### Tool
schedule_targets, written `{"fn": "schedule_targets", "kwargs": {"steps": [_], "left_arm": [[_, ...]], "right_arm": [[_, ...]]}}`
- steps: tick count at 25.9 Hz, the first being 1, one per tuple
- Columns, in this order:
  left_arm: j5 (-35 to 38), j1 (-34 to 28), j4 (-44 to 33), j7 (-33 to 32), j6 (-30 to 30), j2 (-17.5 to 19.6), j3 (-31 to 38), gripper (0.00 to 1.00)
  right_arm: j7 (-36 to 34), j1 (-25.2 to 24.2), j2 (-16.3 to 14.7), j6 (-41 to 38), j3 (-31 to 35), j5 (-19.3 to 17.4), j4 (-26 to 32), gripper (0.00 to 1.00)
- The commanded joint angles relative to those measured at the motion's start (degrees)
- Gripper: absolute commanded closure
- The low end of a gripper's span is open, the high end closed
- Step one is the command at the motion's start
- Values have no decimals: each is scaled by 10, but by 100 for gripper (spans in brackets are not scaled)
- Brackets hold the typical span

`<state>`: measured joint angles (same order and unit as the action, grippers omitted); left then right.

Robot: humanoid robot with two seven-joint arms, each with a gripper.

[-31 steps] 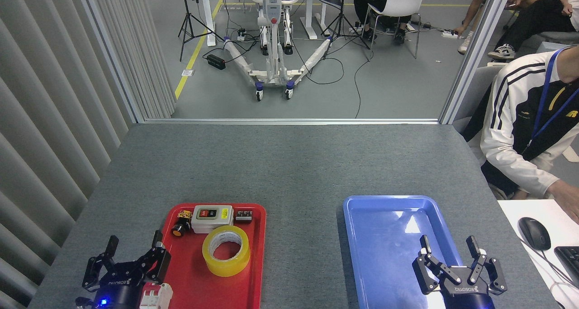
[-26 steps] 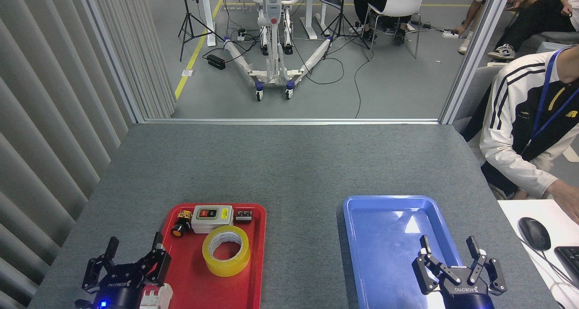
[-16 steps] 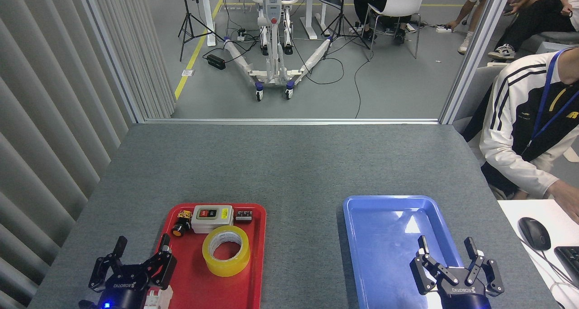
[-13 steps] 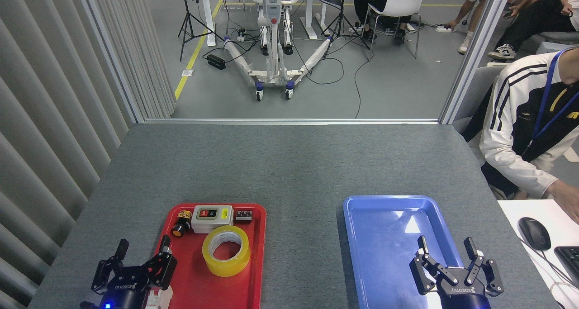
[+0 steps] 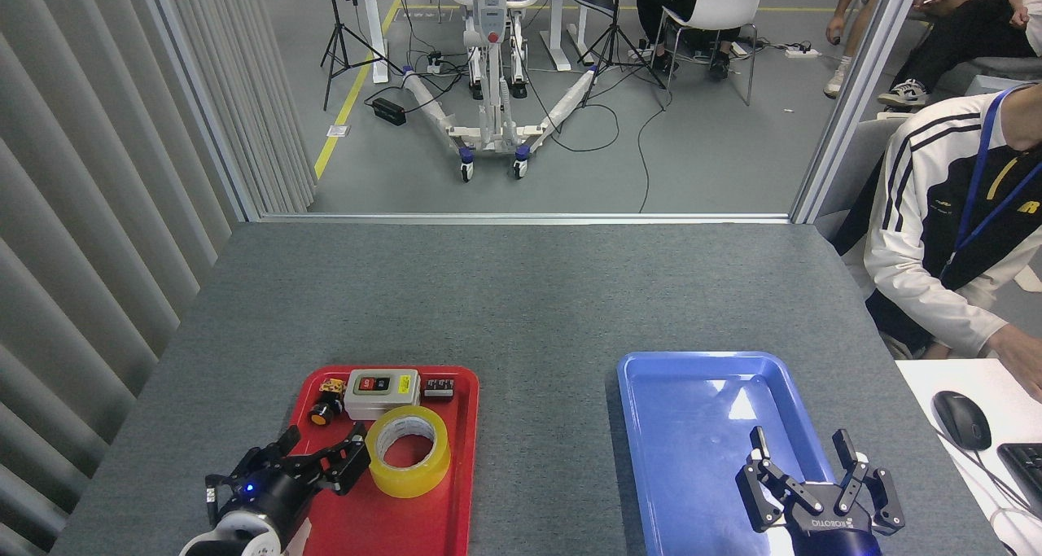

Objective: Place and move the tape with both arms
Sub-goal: 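Grasp the yellow tape roll with the left gripper and lift it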

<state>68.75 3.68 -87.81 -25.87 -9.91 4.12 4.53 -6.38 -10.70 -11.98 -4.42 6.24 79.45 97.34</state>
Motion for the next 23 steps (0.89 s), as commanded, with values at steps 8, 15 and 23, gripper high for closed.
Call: {"fn": "schedule_targets", "kwargs": {"steps": [8,15,23], "left_arm": [[2,105,116,-104,-6,10,-44,0],[82,112,143,-105,-5,4,-57,0],[90,113,156,-104,-3,-4,-58,1]], "right_arm": [[1,1,0,-1,-1,1,0,0],[1,1,0,-1,-1,1,0,0],[1,1,2,-1,-3,2,0,0]]}}
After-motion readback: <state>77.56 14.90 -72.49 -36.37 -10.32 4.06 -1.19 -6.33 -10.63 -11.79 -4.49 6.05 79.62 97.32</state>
